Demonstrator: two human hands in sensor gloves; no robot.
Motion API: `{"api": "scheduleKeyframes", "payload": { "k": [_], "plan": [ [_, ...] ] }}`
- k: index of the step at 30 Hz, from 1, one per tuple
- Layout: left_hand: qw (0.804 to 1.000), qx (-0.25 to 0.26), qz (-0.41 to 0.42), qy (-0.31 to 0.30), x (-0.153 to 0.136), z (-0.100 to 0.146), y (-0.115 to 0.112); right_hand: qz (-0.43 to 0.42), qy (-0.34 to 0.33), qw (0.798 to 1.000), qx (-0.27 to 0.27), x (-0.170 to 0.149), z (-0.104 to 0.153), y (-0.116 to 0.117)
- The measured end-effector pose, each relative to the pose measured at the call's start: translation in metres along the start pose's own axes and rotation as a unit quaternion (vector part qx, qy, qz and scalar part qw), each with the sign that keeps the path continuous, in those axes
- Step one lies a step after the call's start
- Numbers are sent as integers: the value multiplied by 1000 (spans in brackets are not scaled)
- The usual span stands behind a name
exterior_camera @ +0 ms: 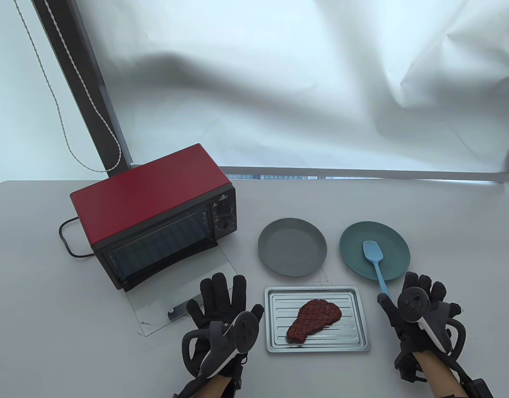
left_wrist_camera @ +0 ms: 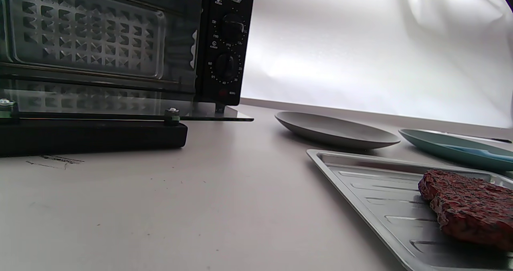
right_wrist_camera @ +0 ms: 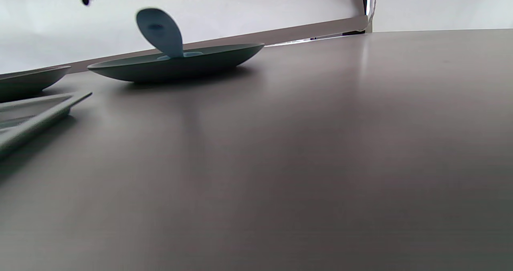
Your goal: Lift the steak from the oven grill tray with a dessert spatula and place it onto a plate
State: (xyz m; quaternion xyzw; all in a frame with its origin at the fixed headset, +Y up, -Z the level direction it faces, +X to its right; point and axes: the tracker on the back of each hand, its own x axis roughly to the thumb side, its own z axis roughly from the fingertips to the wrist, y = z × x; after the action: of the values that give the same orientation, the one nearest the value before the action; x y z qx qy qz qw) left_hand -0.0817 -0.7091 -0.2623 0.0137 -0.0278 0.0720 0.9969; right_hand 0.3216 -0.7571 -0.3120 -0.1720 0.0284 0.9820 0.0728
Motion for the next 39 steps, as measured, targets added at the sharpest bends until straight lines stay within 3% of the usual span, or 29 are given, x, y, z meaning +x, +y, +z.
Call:
{"api": "scheduleKeyframes", "payload": {
  "k": [14, 32, 39],
  "plan": [
    [1000, -1, 0, 0, 0, 0, 0, -21, 10, 998, 51, 0, -2, 12],
    [1000, -6, -2, 3, 0, 0, -1, -42, 19, 999, -16, -1, -2, -1],
    [1000, -11, -4, 3, 0, 0, -2, -111, 19, 991, -67, -1, 3, -13]
  ]
}}
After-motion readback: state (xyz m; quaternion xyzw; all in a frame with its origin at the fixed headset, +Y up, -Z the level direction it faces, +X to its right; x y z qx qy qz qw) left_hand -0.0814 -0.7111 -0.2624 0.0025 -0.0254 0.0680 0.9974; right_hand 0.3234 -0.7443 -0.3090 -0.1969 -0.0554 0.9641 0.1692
